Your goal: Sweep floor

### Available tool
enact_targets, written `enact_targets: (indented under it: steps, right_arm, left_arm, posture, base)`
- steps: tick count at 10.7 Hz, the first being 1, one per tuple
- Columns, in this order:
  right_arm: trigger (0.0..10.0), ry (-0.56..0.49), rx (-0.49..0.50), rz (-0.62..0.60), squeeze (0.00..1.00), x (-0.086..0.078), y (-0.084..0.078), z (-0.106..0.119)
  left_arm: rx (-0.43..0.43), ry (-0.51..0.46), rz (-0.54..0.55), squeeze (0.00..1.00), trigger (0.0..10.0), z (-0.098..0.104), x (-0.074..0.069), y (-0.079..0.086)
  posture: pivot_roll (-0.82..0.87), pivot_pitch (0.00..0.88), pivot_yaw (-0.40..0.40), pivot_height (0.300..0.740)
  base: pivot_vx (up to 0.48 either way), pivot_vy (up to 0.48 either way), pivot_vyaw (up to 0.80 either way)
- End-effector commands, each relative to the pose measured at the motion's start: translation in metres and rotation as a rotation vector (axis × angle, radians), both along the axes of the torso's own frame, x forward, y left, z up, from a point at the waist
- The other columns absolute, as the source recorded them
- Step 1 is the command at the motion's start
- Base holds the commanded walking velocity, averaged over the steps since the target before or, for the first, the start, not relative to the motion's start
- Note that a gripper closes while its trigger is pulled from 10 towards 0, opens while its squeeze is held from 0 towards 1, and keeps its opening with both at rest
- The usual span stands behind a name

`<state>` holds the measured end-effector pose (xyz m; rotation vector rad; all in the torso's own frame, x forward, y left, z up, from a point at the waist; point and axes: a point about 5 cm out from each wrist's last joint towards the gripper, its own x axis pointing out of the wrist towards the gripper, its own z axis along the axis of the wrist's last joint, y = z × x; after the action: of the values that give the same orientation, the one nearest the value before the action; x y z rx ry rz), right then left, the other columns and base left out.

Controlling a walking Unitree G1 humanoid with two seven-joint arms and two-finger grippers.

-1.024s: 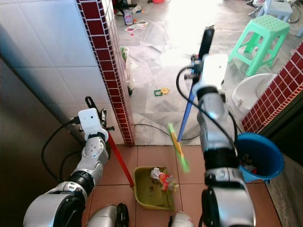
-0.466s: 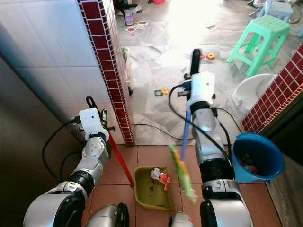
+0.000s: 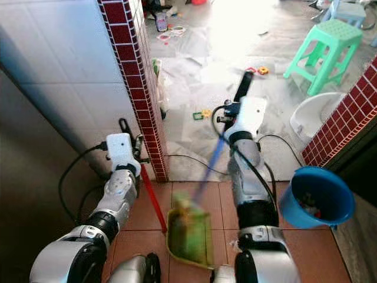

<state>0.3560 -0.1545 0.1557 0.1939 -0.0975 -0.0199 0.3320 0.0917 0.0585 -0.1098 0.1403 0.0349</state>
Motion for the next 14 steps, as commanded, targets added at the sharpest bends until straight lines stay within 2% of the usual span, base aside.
enact_targets:
  steps: [1,2,3,4,5,7,8,9,10,12,13,14]
  right_arm:
    - [10.0,-0.102,0.024,0.006,0.00,0.006,-0.001,0.032]
    - [10.0,-0.152,-0.015,0.010,0.00,0.008,-0.004,0.047]
    - [10.0,-0.216,-0.102,0.022,0.00,0.009,-0.006,0.061]
    - [10.0,-0.284,-0.237,0.034,0.00,0.008,-0.011,0.074]
    - [10.0,-0.285,-0.272,0.026,0.00,0.009,-0.016,0.074]
    - [10.0,-0.221,-0.397,-0.037,0.00,0.007,-0.030,0.064]
    - [10.0,-0.189,-0.473,-0.054,0.00,0.005,-0.032,0.057]
    - [10.0,-0.124,-0.488,-0.061,0.00,0.003,-0.033,0.044]
    - [10.0,-0.004,-0.516,-0.113,0.00,-0.002,-0.038,0.020]
    - [10.0,0.115,-0.522,-0.155,0.00,-0.008,-0.036,-0.001]
    - [10.0,0.174,-0.439,-0.152,0.00,-0.009,-0.029,-0.010]
    - [10.0,0.177,-0.384,-0.144,0.00,-0.009,-0.024,-0.011]
  left_arm:
    - [0.011,0.149,-0.017,0.00,10.0,-0.026,-0.013,-0.001]
    - [-0.007,0.143,-0.026,0.00,10.0,-0.025,-0.013,-0.001]
    - [-0.006,0.140,-0.035,0.00,10.0,-0.024,-0.013,-0.002]
    - [-0.005,0.138,-0.047,0.00,10.0,-0.024,-0.012,-0.004]
    - [0.018,0.137,-0.070,0.00,10.0,-0.023,-0.012,-0.007]
    - [0.027,0.194,-0.255,0.00,10.0,-0.026,-0.014,-0.024]
    - [0.061,0.162,-0.290,0.00,10.0,-0.022,-0.012,-0.025]
    - [0.082,0.147,-0.298,0.00,10.0,-0.020,-0.011,-0.024]
    - [0.073,0.152,-0.308,0.00,10.0,-0.023,-0.013,-0.020]
    - [0.078,0.163,-0.320,0.00,10.0,-0.024,-0.014,-0.017]
    - [0.088,0.167,-0.327,0.00,10.0,-0.025,-0.014,-0.017]
    - [0.093,0.171,-0.328,0.00,10.0,-0.025,-0.014,-0.018]
  posture:
    - [-0.13,0.063,0.061,0.740]
    - [-0.13,0.061,0.060,0.740]
    - [-0.13,0.060,0.060,0.740]
    - [-0.14,0.057,0.059,0.740]
    - [-0.14,0.055,0.059,0.740]
    - [-0.15,0.059,0.057,0.740]
    - [-0.15,0.061,0.059,0.740]
    - [-0.15,0.061,0.060,0.740]
    - [-0.14,0.066,0.063,0.740]
    - [-0.14,0.073,0.065,0.740]
    - [-0.13,0.075,0.066,0.740]
    - [-0.13,0.075,0.069,0.740]
  base:
    - [0.000,0.000,0.00]
    - [0.000,0.000,0.00]
    - [0.000,0.000,0.00]
    - [0.000,0.000,0.00]
    - [0.000,0.000,0.00]
    - [0.000,0.000,0.00]
    - [0.000,0.000,0.00]
    - [0.000,0.000,0.00]
    - [0.000,0.000,0.00]
    - [0.000,0.000,0.00]
    - [0.000,0.000,0.00]
    - [0.000,0.000,0.00]
